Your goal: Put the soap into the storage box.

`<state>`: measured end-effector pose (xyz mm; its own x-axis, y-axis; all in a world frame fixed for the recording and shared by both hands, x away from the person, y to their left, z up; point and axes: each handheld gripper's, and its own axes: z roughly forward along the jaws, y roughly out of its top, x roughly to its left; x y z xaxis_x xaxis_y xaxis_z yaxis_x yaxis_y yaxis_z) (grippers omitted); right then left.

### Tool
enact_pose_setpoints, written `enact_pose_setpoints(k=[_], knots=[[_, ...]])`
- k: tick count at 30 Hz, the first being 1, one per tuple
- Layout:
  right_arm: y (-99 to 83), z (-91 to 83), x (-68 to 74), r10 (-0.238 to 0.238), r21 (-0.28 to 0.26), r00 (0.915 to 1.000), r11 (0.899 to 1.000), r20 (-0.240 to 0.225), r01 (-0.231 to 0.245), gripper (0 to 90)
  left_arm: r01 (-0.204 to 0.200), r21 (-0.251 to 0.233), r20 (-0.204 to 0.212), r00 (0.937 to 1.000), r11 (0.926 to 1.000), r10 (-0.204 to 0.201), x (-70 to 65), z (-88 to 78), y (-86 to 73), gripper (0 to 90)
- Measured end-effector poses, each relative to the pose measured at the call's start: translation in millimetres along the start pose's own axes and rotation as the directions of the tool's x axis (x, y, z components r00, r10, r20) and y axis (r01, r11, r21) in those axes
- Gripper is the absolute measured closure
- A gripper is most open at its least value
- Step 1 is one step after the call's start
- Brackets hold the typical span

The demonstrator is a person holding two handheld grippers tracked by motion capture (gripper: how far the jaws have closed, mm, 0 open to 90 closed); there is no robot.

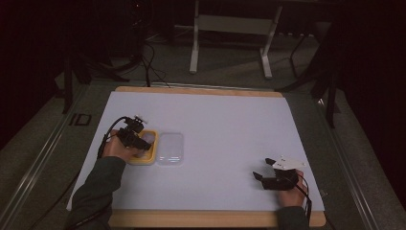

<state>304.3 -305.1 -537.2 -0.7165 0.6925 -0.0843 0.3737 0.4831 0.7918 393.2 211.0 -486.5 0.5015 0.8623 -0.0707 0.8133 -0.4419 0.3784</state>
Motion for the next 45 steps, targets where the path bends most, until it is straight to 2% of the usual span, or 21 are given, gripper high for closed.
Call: enact_pose_setpoints(k=[10, 15, 17, 19, 23, 28, 35, 36, 38, 43, 45], knots=[[0.1, 0.3, 0.3, -0.004, 0.001, 1.0, 1.0, 0.002, 0.004, 23.7, 0.028, -0.019, -0.001, 0.9996, 0.9994, -0.028, 4.3, -0.6, -1.8, 49.5], [0.1, 0.4, 0.3, -0.004, 0.001, 1.0, 1.0, 0.002, 0.004, 23.7, 0.023, -0.008, 0.003, 0.9997, 0.9997, -0.023, 3.6, 1.9, -2.6, 48.6], [0.1, 0.5, 0.5, -0.005, 0.003, 1.0, 1.0, 0.002, 0.005, 23.7, 0.039, -0.026, 0.001, 0.9992, 0.9989, -0.039, 5.3, 0.2, -2.9, 46.3], [0.1, 0.6, 0.5, -0.006, 0.004, 1.0, 1.0, 0.002, 0.006, 23.7, 0.057, -0.053, 0.024, 0.9981, 0.9969, -0.056, 7.9, -3.1, -2.9, 42.6], [0.1, 0.6, 0.5, -0.006, 0.004, 1.0, 1.0, 0.002, 0.006, 23.7, 0.048, -0.061, 0.027, 0.9985, 0.997, -0.047, 8.5, -8.1, -2.4, 38.5], [0.2, 0.6, 0.6, -0.007, 0.005, 1.0, 1.0, 0.001, 0.007, 23.7, 0.048, -0.069, 0.037, 0.9983, 0.9964, -0.045, 6.1, -11.4, -2.2, 38.1], [0.3, 0.6, 0.7, -0.01, 0.007, 1.0, 1.0, 0.002, 0.01, 23.7, 0.016, -0.091, 0.032, 0.9994, 0.9957, -0.013, -1.2, -19.2, -0.3, 37.2], [0.3, 0.6, 0.7, -0.01, 0.007, 1.0, 1.0, 0.002, 0.01, 23.7, -0.011, -0.108, 0.021, 0.9997, 0.9941, 0.013, -5.7, -21.4, -0.4, 37.2], [0.2, 0.5, 0.7, -0.01, 0.007, 0.9999, 1.0, 0.003, 0.01, 23.7, -0.028, -0.119, 0.014, 0.9995, 0.9925, 0.029, -9.6, -23.3, -1.5, 36.1], [0.3, 0.6, 0.7, -0.011, 0.008, 0.9999, 1.0, 0.002, 0.011, 23.7, -0.073, -0.174, -0.01, 0.9973, 0.9821, 0.072, -19.3, -28.3, -5.8, 35.5], [0.4, 0.9, 0.6, -0.011, 0.009, 0.9999, 1.0, 0.001, 0.011, 23.7, -0.097, -0.2, -0.021, 0.9952, 0.9749, 0.095, -24.4, -29.5, -8.2, 35.3]])
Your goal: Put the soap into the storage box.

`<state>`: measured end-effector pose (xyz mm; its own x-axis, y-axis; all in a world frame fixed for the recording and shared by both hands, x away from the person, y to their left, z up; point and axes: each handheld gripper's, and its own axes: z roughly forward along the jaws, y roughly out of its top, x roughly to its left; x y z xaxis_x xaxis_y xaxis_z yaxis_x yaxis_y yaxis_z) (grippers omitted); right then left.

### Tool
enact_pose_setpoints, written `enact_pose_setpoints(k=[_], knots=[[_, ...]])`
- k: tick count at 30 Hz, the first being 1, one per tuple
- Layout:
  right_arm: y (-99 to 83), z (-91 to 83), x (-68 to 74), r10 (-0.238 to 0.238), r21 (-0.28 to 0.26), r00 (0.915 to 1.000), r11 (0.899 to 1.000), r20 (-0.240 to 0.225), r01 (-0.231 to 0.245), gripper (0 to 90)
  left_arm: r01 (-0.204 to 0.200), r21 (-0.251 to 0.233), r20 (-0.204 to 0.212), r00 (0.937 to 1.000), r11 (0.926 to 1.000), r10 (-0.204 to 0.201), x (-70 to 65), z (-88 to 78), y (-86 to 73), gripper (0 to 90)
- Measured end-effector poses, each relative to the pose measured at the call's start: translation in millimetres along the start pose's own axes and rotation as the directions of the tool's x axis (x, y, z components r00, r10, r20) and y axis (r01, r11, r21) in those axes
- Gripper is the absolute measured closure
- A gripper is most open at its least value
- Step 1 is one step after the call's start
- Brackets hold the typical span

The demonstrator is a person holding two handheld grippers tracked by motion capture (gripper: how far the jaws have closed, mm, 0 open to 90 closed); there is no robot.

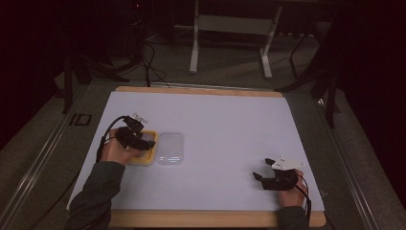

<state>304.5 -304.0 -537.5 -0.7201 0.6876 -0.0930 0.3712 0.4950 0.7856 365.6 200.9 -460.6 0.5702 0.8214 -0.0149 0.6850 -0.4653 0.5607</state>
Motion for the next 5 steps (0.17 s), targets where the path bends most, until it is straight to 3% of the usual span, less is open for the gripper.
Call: enact_pose_setpoints(k=[2, 5], knots=[[0.1, 0.2, -0.1, 0.0, 0.0, 1.0, 1.0, -0.001, 0.0, 23.7, -0.005, -0.017, 0.003, 1.0, 0.9998, 0.005, -2.7, -0.6, -1.2, 35.4], [0.2, 0.4, -0.1, 0.0, 0.003, 1.0, 1.0, -0.002, 0.0, 23.7, -0.018, -0.089, 0.019, 0.9996, 0.9958, 0.019, -17.0, -1.4, -9.7, 35.7]])
